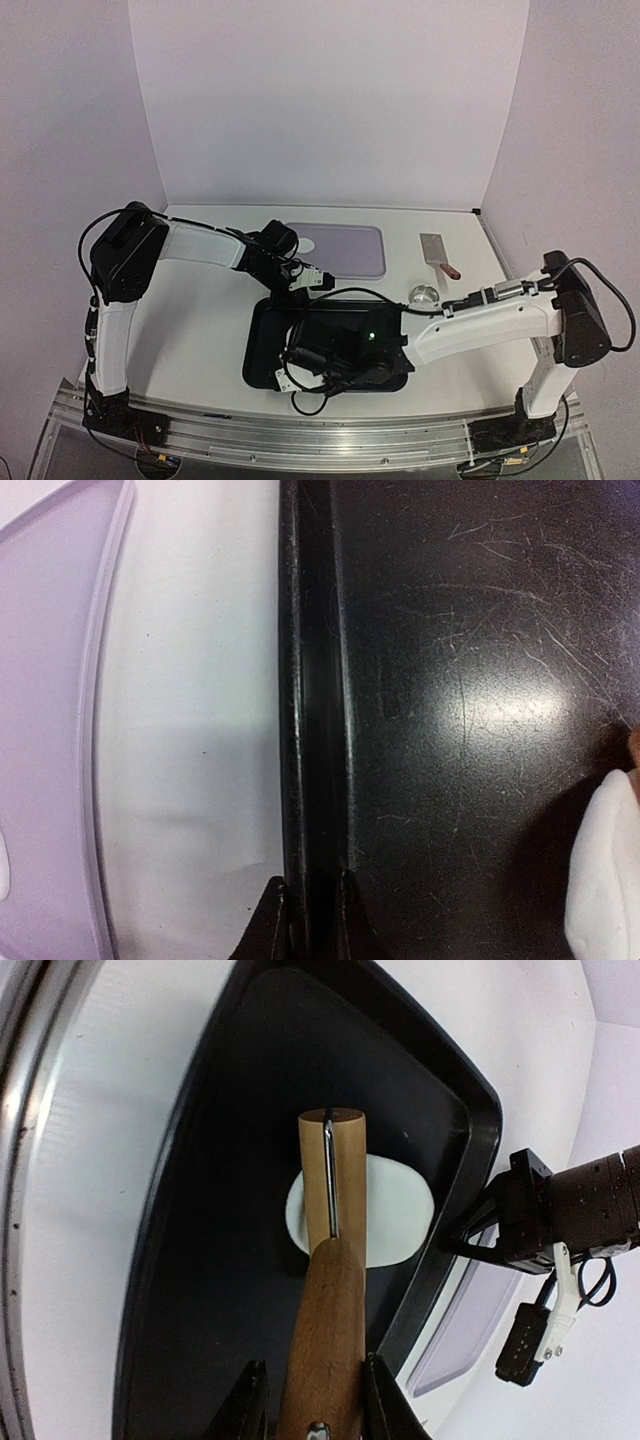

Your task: Roll out the dumpling wrappers from the dough

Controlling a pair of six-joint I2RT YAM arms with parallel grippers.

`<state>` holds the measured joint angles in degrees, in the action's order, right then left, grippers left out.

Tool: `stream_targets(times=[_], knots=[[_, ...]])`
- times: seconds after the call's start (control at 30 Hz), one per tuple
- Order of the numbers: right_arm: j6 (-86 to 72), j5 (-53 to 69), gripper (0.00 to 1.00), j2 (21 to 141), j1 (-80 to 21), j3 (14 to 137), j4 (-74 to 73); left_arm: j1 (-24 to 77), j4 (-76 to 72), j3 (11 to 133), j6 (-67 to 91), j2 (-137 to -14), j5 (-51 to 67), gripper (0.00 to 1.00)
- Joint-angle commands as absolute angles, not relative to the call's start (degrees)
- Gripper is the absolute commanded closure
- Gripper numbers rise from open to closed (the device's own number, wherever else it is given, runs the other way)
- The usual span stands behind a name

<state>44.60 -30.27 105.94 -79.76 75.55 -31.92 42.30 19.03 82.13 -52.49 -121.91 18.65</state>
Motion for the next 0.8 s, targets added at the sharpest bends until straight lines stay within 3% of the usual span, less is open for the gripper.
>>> stream_targets(times=[0.0,0.3,0.43,0.63,0.77], knots=[[33.53,-23.75,1.00,108.11,-84.38,69.37,-47.30,42.24,17.14,81.60,-55.58,-123.05,14.05,1.00],[28.91,-25.80,1.00,105.91,-86.30,69.77,-51.44,42.22,17.04,81.65,-55.65,-123.22,14.11,1.00],[29.29,-29.77,1.00,101.97,-86.06,76.38,-52.24,42.25,17.03,81.81,-55.73,-123.38,14.07,1.00],[41.56,-34.95,1.00,100.88,-81.38,90.83,-50.08,42.28,17.64,81.99,-56.19,-123.43,15.06,1.00],[52.42,-31.16,1.00,100.75,-77.40,90.67,-42.37,42.28,19.25,82.00,-56.93,-123.23,16.46,1.00]])
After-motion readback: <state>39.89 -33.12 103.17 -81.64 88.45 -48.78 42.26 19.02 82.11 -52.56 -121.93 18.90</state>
